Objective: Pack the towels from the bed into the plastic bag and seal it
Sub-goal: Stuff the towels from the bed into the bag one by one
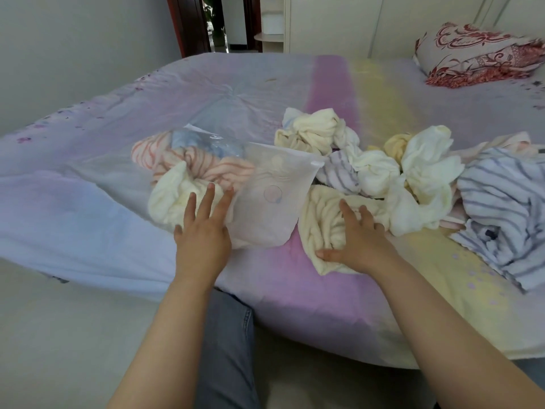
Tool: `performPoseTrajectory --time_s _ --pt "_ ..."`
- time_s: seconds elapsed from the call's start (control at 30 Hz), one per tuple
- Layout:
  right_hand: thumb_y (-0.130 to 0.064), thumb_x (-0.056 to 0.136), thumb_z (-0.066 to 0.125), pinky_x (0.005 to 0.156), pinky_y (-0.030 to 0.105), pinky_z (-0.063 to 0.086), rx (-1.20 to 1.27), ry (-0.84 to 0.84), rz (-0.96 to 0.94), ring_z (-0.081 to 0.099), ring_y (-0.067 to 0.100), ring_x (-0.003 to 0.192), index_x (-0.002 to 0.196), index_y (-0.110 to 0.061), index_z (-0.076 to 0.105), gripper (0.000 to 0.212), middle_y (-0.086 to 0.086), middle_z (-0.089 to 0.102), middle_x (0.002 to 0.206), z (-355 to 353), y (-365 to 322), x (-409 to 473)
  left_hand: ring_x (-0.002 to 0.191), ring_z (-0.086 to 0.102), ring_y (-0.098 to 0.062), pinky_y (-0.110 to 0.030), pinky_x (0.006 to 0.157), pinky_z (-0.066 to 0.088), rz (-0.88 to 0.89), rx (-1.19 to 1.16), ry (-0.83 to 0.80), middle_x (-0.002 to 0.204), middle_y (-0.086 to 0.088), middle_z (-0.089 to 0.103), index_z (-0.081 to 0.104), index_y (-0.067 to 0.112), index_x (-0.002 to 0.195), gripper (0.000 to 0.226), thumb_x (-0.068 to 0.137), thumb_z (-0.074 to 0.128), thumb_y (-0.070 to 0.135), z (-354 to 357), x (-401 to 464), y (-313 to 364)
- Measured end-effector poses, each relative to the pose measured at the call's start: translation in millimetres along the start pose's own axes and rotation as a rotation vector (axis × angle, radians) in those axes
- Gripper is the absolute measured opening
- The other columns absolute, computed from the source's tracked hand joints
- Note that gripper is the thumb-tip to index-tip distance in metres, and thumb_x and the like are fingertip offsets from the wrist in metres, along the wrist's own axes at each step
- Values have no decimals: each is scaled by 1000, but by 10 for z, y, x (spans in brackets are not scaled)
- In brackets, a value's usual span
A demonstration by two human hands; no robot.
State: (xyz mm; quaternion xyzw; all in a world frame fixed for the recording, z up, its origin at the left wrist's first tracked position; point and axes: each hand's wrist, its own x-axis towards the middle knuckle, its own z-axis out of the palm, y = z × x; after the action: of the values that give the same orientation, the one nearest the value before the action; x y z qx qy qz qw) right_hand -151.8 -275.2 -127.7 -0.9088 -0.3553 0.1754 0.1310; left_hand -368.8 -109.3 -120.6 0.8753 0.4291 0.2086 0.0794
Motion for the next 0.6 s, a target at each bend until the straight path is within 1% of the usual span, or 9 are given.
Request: performPoseTrajectory --time_s 0.1,0.17,0.27,0.33,0.37,0.43,0.5,0.53,0.6 --pt "-65 68 69 110 48 27 -37 36 1 12 41 141 149 -40 -10 117 5 -8 159 89 47 57 148 14 -26 -66 108 23 -13 -10 -4 160 7 22 18 42 149 60 99 39 17 -20 215 -203" --pt "-57 74 68 107 44 30 -42 89 1 22 40 136 150 -36 6 99 9 12 156 122 75 127 147 17 -26 -63 111 18 -51 11 33 158 3 26 23 38 150 52 101 39 28 -39 290 -250" --pt "-41 79 67 97 40 39 73 166 -46 48 34 119 141 -27 34 72 11 48 134 83 156 231 131 42 -35 -54 102 35 -15 -54 211 142 -9 49 46 23 141 46 96 52 31 -91 274 -182" --pt "-37 74 68 83 31 49 380 177 -68 60 27 106 128 -23 50 59 3 62 115 -56 191 242 112 52 -35 -48 86 46 11 -139 337 124 -11 57 57 19 130 40 91 60 26 -107 195 -113" --pt "-36 74 67 78 25 48 533 205 -95 63 23 102 120 -21 56 50 -2 64 107 -146 210 239 106 54 -33 -45 79 48 12 -185 373 118 -9 58 60 20 126 36 90 61 25 -119 150 -72" --pt "-27 84 64 82 27 48 825 255 -139 63 18 99 116 -22 57 34 -5 63 101 -324 242 176 94 59 -25 -39 67 50 3 -265 400 110 -2 58 63 24 120 29 92 60 27 -144 79 8" --pt "-15 93 56 80 38 51 1226 164 -119 64 18 89 118 -19 55 26 -1 62 98 -435 254 40 81 61 -20 -35 61 49 0 -300 410 104 4 60 65 26 115 23 94 57 31 -162 45 68" --pt "-12 95 51 75 37 52 1373 98 -155 65 16 82 111 -18 59 19 2 63 93 -470 262 -40 77 60 -19 -34 59 48 2 -301 416 102 5 61 66 26 113 22 94 56 33 -174 36 89" --pt "-14 98 41 74 32 56 1582 -4 -271 69 14 83 102 -14 65 24 5 69 91 -517 251 -174 72 59 -17 -32 58 47 -1 -300 420 100 6 62 69 26 109 22 95 56 36 -204 32 128"
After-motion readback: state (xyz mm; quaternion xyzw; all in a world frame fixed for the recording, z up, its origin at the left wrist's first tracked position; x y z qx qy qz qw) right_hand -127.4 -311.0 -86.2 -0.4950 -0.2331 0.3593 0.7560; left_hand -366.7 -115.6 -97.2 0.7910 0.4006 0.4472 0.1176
